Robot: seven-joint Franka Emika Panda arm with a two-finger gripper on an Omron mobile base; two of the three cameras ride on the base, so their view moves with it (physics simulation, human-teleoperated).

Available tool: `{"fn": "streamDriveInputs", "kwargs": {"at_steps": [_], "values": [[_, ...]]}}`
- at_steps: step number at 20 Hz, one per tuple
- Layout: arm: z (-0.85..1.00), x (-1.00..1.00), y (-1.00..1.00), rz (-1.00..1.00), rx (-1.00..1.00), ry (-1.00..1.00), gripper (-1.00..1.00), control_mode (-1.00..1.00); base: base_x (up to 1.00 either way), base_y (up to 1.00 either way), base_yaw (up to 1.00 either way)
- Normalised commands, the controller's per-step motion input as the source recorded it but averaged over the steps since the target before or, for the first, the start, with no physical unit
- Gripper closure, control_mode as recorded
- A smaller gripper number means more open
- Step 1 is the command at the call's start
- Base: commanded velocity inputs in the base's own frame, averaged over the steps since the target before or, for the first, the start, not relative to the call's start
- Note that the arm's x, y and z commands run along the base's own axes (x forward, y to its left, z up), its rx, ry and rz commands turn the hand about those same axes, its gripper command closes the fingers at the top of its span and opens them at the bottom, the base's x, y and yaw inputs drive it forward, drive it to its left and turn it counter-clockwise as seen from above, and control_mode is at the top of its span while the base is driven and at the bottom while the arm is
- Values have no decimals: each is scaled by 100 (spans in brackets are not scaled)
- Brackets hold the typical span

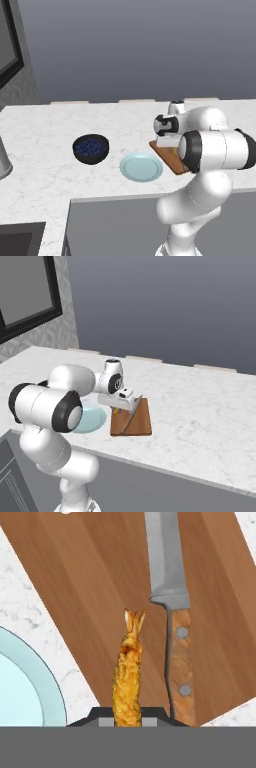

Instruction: Pick up the knife from the drawer and place it on the cutting board. Then place the meat from the plate to the cutting board.

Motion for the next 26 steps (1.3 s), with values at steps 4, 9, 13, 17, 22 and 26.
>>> {"fn": "streamDriveInputs", "kwargs": {"at_steps": [4,9,13,17,22,26], "values": [[-34,8,-1,0,0,0,100,-100,0,0,0],[-30,15,0,0,0,0,100,-100,0,0,0],[-29,12,0,0,0,0,100,-100,0,0,0],[-23,2,0,0,0,0,-100,-100,0,0,0],[-2,-3,-3,0,0,0,-100,-100,0,0,0],[17,-39,0,0,0,-3,-100,-100,0,0,0]]}}
